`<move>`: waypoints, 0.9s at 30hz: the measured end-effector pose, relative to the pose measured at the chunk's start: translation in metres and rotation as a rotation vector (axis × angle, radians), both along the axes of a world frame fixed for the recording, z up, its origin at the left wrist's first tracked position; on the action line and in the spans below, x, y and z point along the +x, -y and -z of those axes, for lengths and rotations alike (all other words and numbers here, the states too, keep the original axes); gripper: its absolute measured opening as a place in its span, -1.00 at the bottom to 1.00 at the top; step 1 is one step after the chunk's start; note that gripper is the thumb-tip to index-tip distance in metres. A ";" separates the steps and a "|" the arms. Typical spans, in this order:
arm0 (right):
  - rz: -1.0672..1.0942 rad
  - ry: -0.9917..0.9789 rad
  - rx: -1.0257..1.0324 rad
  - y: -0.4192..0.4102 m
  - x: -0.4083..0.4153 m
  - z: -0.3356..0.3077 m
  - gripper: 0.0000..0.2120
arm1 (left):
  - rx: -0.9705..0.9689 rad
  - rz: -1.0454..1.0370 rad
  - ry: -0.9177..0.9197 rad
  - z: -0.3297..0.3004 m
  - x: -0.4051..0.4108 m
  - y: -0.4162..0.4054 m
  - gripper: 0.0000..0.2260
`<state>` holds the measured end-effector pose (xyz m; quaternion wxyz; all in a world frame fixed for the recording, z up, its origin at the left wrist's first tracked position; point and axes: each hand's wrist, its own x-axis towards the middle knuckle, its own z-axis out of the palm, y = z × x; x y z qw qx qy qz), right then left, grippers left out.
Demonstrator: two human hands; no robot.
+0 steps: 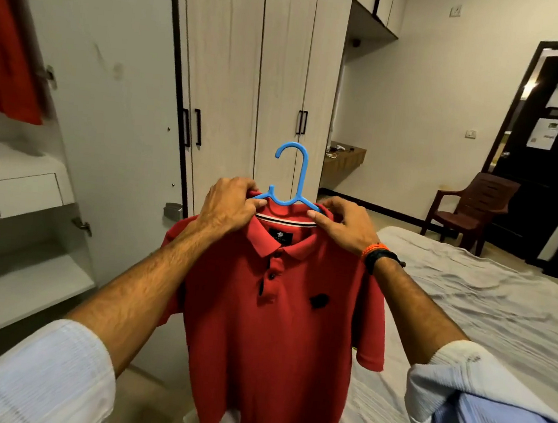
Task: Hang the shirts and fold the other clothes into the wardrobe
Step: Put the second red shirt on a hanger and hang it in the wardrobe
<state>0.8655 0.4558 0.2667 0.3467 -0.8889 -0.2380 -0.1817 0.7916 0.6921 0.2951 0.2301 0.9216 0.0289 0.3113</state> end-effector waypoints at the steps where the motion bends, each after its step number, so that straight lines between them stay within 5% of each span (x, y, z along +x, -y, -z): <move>1: -0.024 -0.017 -0.001 0.000 -0.001 0.002 -0.52 | -0.007 -0.017 -0.004 -0.001 -0.003 -0.003 -0.78; 9: -0.369 -0.006 0.000 -0.078 -0.011 -0.008 -0.71 | -0.098 -0.252 -0.019 -0.010 -0.066 -0.061 -0.81; 18: -0.438 0.265 0.013 -0.225 -0.053 -0.029 -0.57 | -0.127 -0.464 0.031 -0.027 -0.139 -0.161 -0.80; 27: -0.462 0.344 0.124 -0.405 -0.082 -0.087 -0.75 | 0.060 -0.619 0.329 -0.053 -0.192 -0.314 -0.63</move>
